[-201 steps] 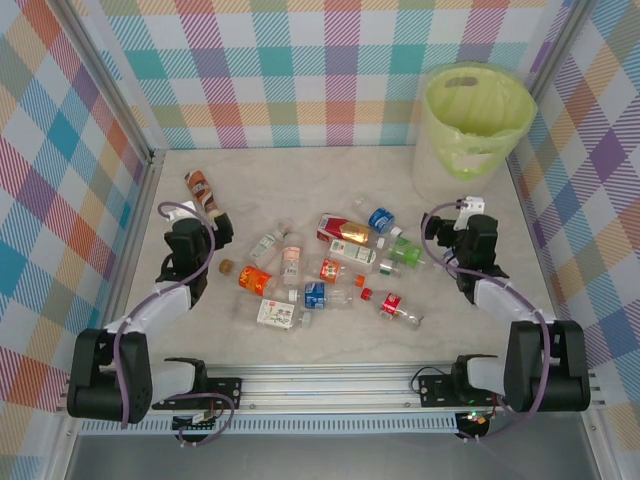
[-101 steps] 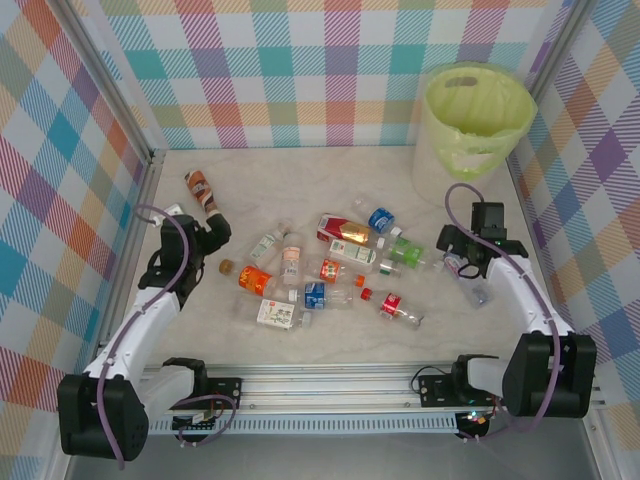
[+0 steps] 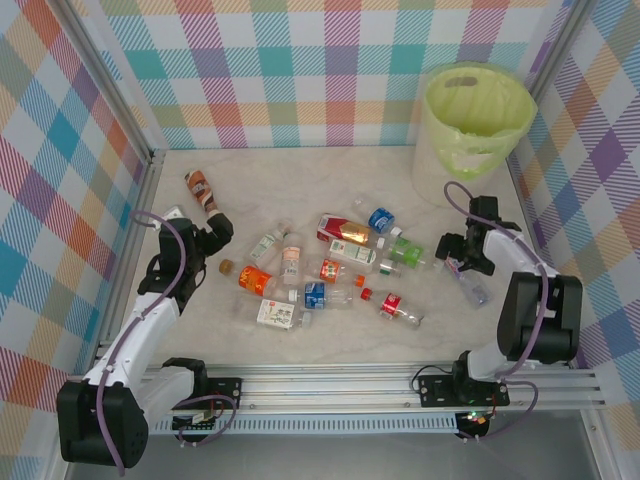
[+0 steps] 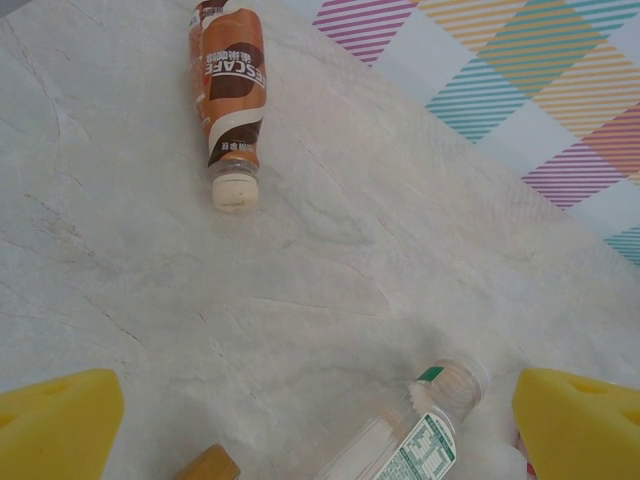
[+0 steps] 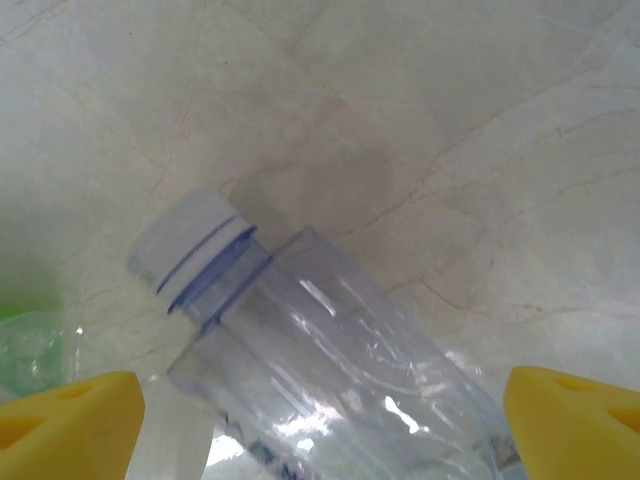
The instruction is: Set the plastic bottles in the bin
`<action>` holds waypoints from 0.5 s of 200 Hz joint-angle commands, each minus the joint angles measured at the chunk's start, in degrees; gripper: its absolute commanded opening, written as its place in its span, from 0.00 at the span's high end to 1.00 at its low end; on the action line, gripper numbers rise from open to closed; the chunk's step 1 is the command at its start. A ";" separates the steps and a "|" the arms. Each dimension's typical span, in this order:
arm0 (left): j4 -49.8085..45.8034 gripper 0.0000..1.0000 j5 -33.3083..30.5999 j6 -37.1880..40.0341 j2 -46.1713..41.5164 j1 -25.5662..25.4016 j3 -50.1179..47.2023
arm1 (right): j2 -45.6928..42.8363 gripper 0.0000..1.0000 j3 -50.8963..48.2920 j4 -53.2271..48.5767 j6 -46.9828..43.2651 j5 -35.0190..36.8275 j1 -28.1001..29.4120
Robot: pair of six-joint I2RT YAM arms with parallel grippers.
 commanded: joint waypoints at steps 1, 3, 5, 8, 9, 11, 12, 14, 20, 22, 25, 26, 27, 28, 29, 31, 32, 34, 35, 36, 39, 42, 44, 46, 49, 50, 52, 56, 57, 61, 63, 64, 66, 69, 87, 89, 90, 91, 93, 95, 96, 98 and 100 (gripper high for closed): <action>1.47 0.00 0.55 -0.39 -1.14 0.61 -0.43 | 3.30 0.09 2.69 -0.36 -2.01 0.04 -0.88; 1.50 0.00 0.49 -0.45 -1.24 0.55 -0.44 | 3.58 0.10 2.84 -0.30 -2.06 -0.15 -0.98; 1.42 0.00 0.54 -0.51 -1.26 0.61 -0.48 | 3.89 0.09 2.93 -0.28 -2.12 -0.42 -1.11; 1.44 0.00 0.51 -0.55 -1.24 0.54 -0.44 | 4.36 0.10 3.15 -0.27 -2.22 -0.82 -1.24; 1.43 0.00 0.53 -0.60 -1.26 0.58 -0.48 | 4.53 0.10 3.18 -0.27 -2.28 -0.95 -1.25; 1.42 0.00 0.57 -0.64 -1.27 0.57 -0.45 | 4.87 0.10 3.32 -0.36 -2.32 -1.24 -1.33; 1.46 0.00 0.56 -0.69 -1.27 0.55 -0.44 | 5.04 0.10 3.40 -0.41 -2.33 -1.37 -1.39; 1.43 0.00 0.62 -0.70 -1.25 0.61 -0.44 | 5.29 0.10 3.50 -0.48 -2.38 -1.54 -1.45; 1.44 0.00 0.77 -0.78 -1.23 0.56 -0.44 | 6.18 0.11 3.86 -0.72 -2.38 -1.90 -1.63; 1.47 0.00 0.80 -0.83 -1.24 0.61 -0.44 | 6.47 0.12 3.95 -0.85 -2.39 -1.87 -1.67; 1.45 0.00 0.81 -0.92 -1.23 0.58 -0.36 | 6.91 0.12 4.12 -0.99 -2.20 -1.68 -1.75; 1.48 0.00 0.82 -0.96 -1.21 0.64 -0.35 | 7.03 0.12 4.15 -1.12 -2.14 -1.59 -1.77; 1.49 0.00 0.77 -0.98 -1.20 0.68 -0.35 | 7.22 0.12 4.21 -1.18 -2.06 -1.55 -1.78; 1.50 0.00 0.75 -1.03 -1.19 0.65 -0.35 | 7.36 0.12 4.24 -1.21 -2.03 -1.44 -1.79; 1.50 0.00 0.78 -1.02 -1.23 0.64 -0.35 | 7.48 0.12 4.30 -1.27 -1.96 -1.39 -1.88; 1.50 0.00 0.81 -1.09 -1.26 0.69 -0.35 | 7.67 0.13 4.39 -1.42 -1.78 -1.15 -1.95; 1.50 0.00 0.77 -1.09 -1.27 0.61 -0.35 | 7.85 0.13 4.42 -1.46 -1.67 -1.07 -1.96; 1.53 0.00 0.78 -1.13 -1.27 0.64 -0.35 | 8.10 0.13 4.51 -1.60 -1.42 -0.89 -2.01; 1.52 0.00 0.80 -1.20 -1.23 0.63 -0.35 | 8.24 0.13 4.56 -1.64 -1.35 -0.81 -2.04; 1.55 0.00 0.81 -1.19 -1.21 0.63 -0.35 | 8.36 0.14 4.59 -1.70 -1.23 -0.72 -2.14; 1.57 0.00 0.75 -1.25 -1.23 0.67 -0.35 | 8.76 0.16 4.76 -1.94 -0.89 -0.56 -2.29; 1.59 0.00 0.80 -1.31 -1.26 0.66 -0.35 | 9.03 0.16 4.84 -2.05 -0.65 -0.47 -2.39; 1.70 0.00 0.70 -1.41 -1.27 0.66 -0.35 | 9.29 0.17 4.87 -2.21 -0.42 -0.39 -2.45; 1.69 0.00 0.68 -1.43 -1.25 0.70 -0.37 | 9.51 0.18 4.93 -2.27 -0.30 -0.31 -2.58; 1.75 0.00 0.71 -1.48 -1.22 0.71 -0.39 | 9.79 0.18 4.97 -2.29 -0.10 -0.25 -2.64; 1.71 0.00 0.68 -1.50 -1.20 0.71 -0.37 | 9.88 0.19 4.97 -2.29 -0.03 -0.18 -2.66; 1.71 0.00 0.65 -1.61 -1.17 0.65 -0.35 | 10.05 0.19 5.00 -2.34 0.06 -0.12 -2.67; 1.68 0.00 0.69 -1.74 -1.11 0.67 -0.36 | 10.29 0.21 4.98 -2.32 0.27 0.10 -2.79; 1.68 0.00 0.71 -1.77 -1.15 0.65 -0.31 | 10.35 0.21 4.98 -2.31 0.28 0.18 -2.77; 1.80 0.00 0.76 -1.79 -1.18 0.69 -0.27 | 10.52 0.22 4.90 -2.12 0.32 0.25 -2.81; 1.82 0.00 0.78 -1.88 -1.16 0.71 -0.26 | 10.50 0.23 4.82 -1.97 0.35 0.27 -2.78; 1.79 0.00 0.80 -1.88 -1.17 0.71 -0.26 | 10.54 0.23 4.77 -1.91 0.32 0.26 -2.77; 1.78 0.00 0.81 -1.90 -1.09 0.71 -0.26 | 10.55 0.24 4.73 -1.78 0.37 0.38 -2.83; 1.78 0.00 0.94 -2.01 -1.07 0.71 -0.26 | 10.50 0.26 4.57 -1.51 0.45 0.55 -2.77; 1.46 0.00 1.48 -2.39 -0.85 0.71 0.23 | 9.22 0.37 3.39 0.63 0.76 1.91 -2.85; 1.36 0.00 1.58 -2.40 -0.79 0.71 0.26 | 8.97 0.38 3.28 0.94 0.85 2.07 -2.85; 1.39 0.00 1.55 -2.49 -0.73 0.67 0.31 | 8.85 0.38 3.16 1.08 0.88 2.17 -2.90; 1.40 0.00 1.62 -2.54 -0.74 0.65 0.33 | 8.70 0.39 3.10 1.19 0.85 2.26 -2.87; 1.33 0.00 1.65 -2.64 -0.70 0.65 0.39 | 8.44 0.40 2.99 1.41 0.90 2.44 -2.92; 1.26 0.00 1.73 -2.70 -0.71 0.63 0.43 | 8.22 0.41 2.83 1.71 0.91 2.62 -2.85; 1.21 0.00 1.76 -2.73 -0.68 0.67 0.44 | 8.04 0.42 2.76 1.77 0.87 2.71 -2.85; 1.21 0.00 1.84 -2.68 -0.60 0.70 0.51 | 7.73 0.43 2.60 2.02 0.90 2.99 -2.90; 1.21 0.00 1.89 -2.78 -0.64 0.69 0.53 | 7.38 0.44 2.47 2.23 0.91 3.26 -2.88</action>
